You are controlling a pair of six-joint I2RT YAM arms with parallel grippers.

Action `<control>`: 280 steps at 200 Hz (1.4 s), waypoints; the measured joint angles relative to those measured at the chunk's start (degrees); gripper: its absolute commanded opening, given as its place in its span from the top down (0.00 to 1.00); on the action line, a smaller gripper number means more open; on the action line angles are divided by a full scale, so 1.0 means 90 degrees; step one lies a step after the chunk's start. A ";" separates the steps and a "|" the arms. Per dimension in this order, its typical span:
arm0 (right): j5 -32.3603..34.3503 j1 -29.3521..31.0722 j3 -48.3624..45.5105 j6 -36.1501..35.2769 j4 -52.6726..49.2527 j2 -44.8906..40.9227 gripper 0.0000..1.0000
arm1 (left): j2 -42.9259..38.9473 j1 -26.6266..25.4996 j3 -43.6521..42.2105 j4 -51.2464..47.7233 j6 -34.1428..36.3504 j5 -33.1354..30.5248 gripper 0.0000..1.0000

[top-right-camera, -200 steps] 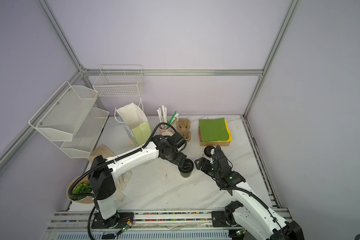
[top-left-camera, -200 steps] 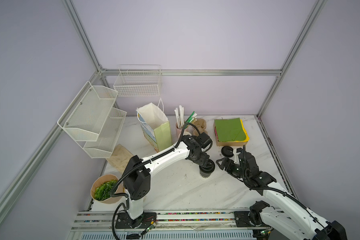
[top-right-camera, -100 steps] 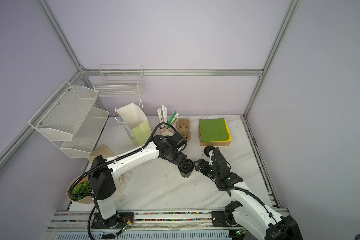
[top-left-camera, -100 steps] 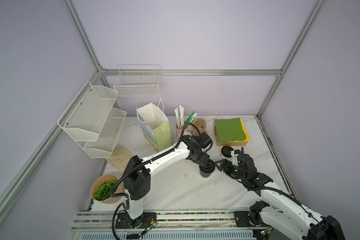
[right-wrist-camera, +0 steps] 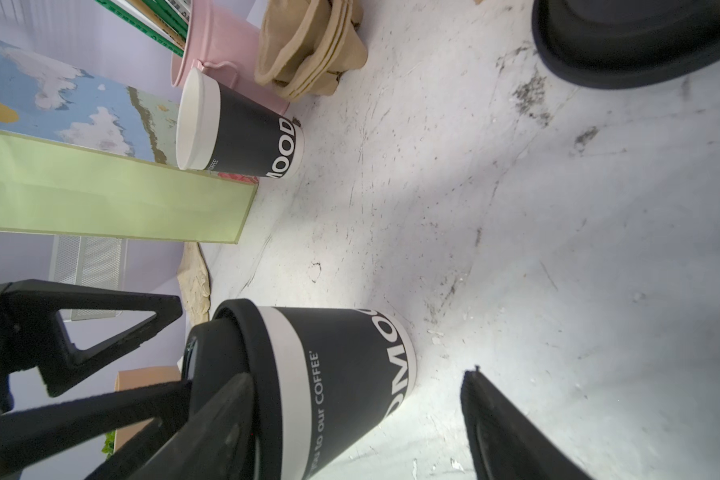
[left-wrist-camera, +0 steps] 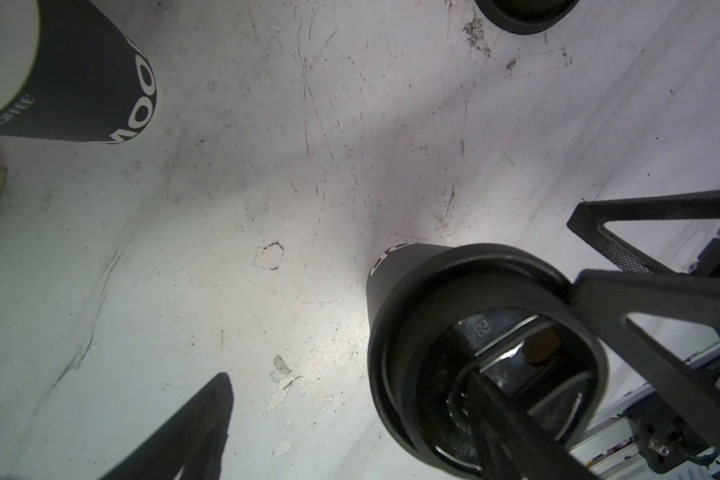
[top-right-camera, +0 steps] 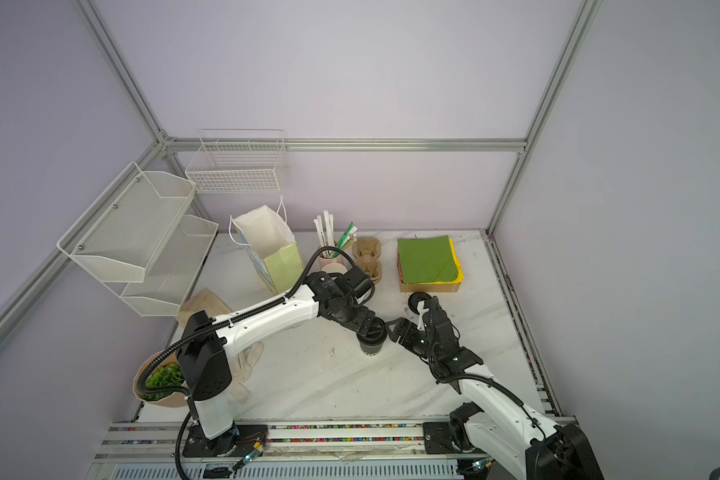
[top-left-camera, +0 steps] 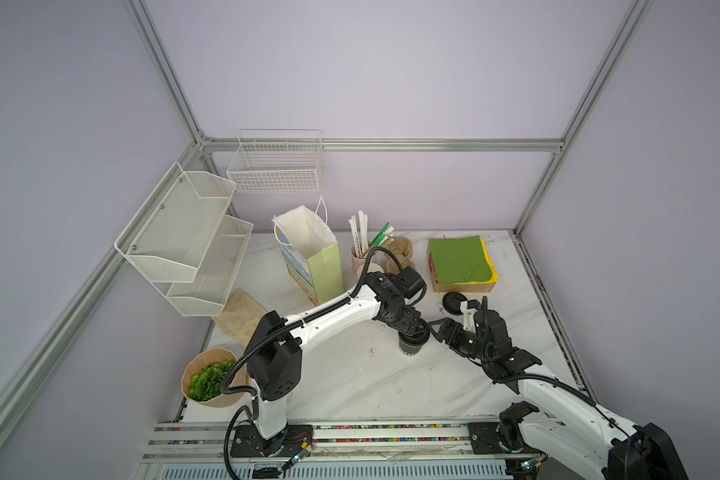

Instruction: Pack the takeout coffee

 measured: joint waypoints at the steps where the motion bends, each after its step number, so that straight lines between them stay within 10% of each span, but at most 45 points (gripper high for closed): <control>1: 0.0000 0.0000 -0.0005 0.0000 0.0019 0.0002 0.20 | -0.0002 0.0000 -0.0007 0.0005 -0.0002 0.0007 0.13; 180: 0.0270 -0.0007 -0.0301 -0.0095 0.0277 -0.0131 0.22 | -0.0549 0.0000 -0.0998 0.0988 -0.0177 0.0075 0.13; 280: 0.0410 0.0002 0.0401 -0.0430 -0.1479 -0.0240 0.21 | -0.0573 0.0007 -0.1049 0.1061 -0.0219 0.0075 0.13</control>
